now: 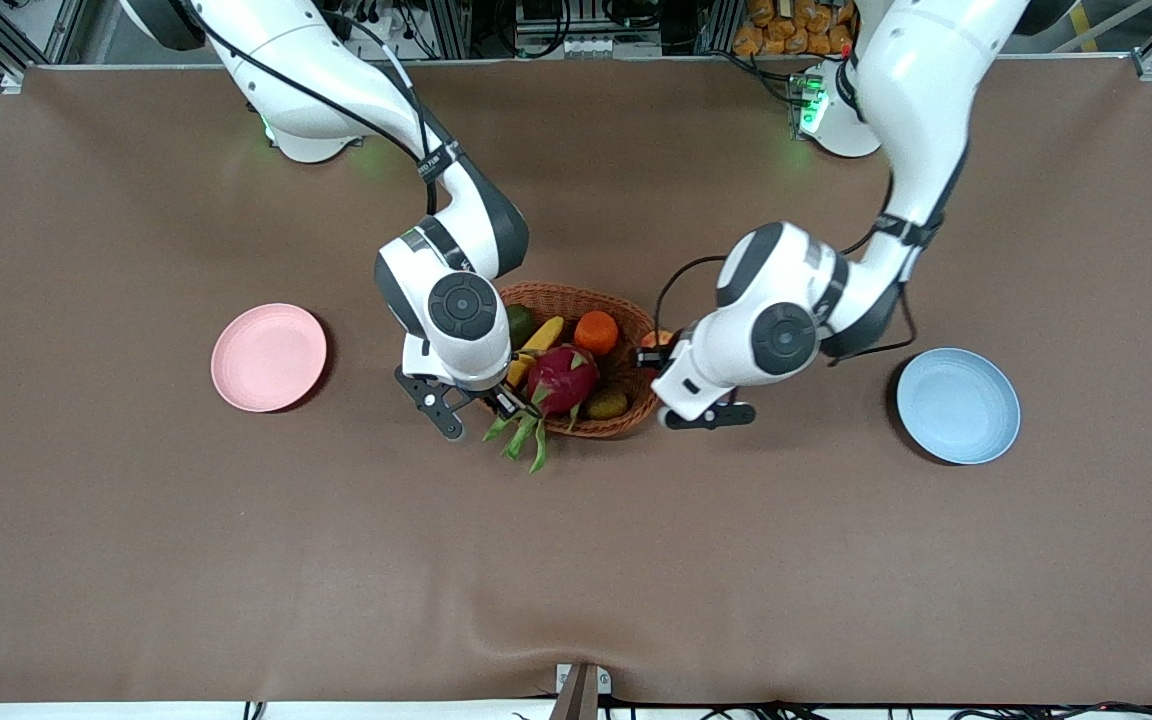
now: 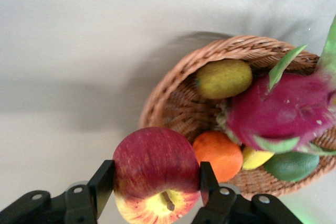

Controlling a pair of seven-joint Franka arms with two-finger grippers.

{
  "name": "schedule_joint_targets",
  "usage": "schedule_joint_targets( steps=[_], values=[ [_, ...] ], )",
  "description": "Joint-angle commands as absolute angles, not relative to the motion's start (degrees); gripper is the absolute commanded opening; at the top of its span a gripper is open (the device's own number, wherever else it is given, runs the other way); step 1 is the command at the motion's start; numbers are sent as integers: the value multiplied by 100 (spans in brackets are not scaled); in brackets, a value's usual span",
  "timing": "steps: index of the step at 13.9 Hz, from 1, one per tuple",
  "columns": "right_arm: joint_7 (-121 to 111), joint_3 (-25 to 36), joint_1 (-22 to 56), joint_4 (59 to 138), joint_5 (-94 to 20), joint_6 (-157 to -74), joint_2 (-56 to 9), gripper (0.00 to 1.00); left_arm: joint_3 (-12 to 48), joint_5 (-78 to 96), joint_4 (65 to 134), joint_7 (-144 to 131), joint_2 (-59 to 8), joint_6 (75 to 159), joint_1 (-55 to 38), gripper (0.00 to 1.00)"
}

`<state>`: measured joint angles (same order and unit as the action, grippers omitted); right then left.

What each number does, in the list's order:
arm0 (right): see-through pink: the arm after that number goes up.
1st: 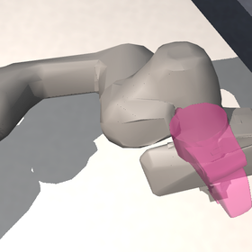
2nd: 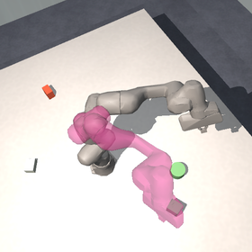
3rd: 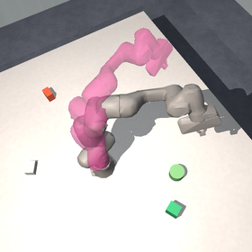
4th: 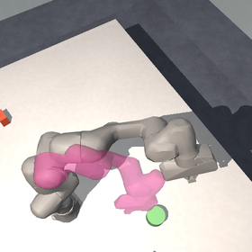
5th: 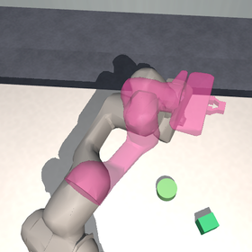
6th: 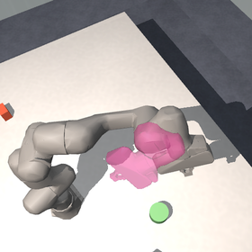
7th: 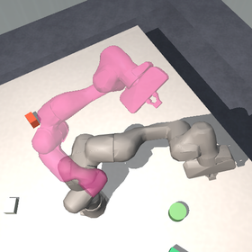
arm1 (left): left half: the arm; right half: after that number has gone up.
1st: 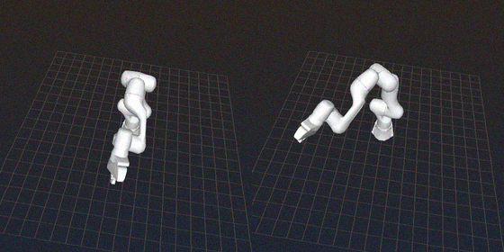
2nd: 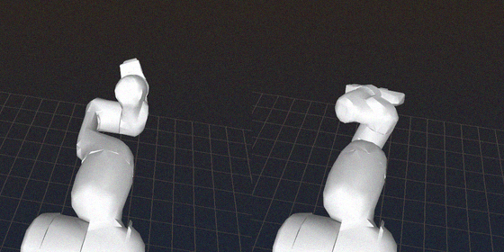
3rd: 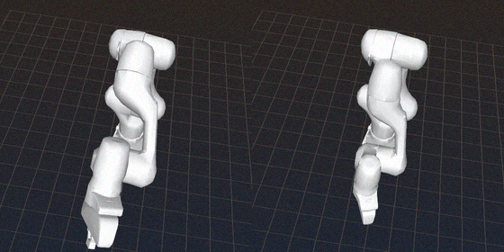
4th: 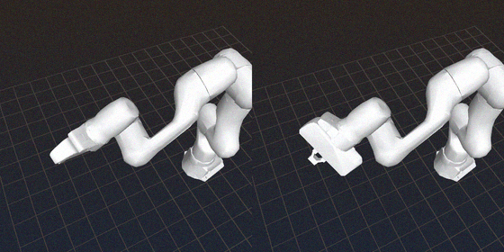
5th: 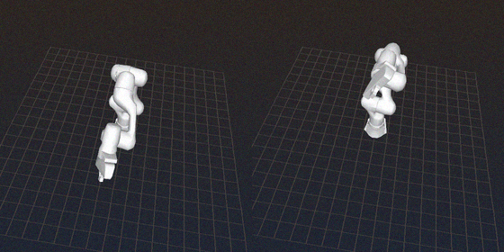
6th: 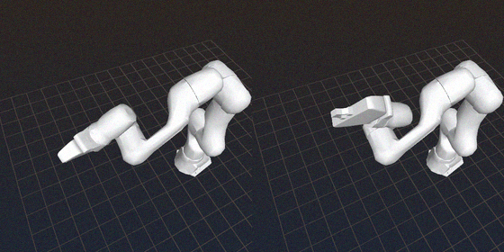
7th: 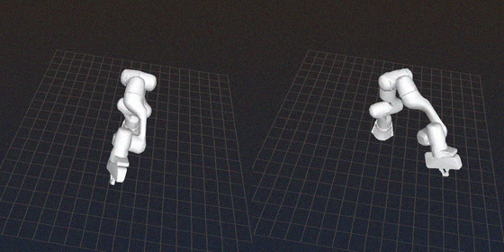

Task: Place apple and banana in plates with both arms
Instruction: 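Carry the apple with the left gripper over the light blue plate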

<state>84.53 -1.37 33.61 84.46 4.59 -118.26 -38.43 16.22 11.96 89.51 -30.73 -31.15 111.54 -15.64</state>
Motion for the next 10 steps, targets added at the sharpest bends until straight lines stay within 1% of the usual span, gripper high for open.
schedule_joint_targets(
  steps=[1,3,4,7,8,10],
  values=[
    [8481,-105,3463,8323,483,-11830,-3955,62,1696,1160,9097,-2893,-2743,10828,-1074,14],
    [8481,-105,3472,8323,483,-11839,-3955,61,1688,1160,9097,-2394,-2663,10662,-758,15],
    [8490,-97,3472,8323,483,-11839,-3964,60,1688,1160,9123,-2025,-2663,10531,-538,17],
    [8481,-97,3524,8323,483,-11830,-3990,56,1679,1099,9184,-978,-2663,10205,95,18],
    [8481,-97,3524,8323,492,-11830,-3990,54,1627,1073,9202,-923,-2663,10082,184,22],
    [8481,-97,3533,8323,492,-11839,-4016,53,1635,784,9237,-897,-2698,10002,578,21]
  ],
)
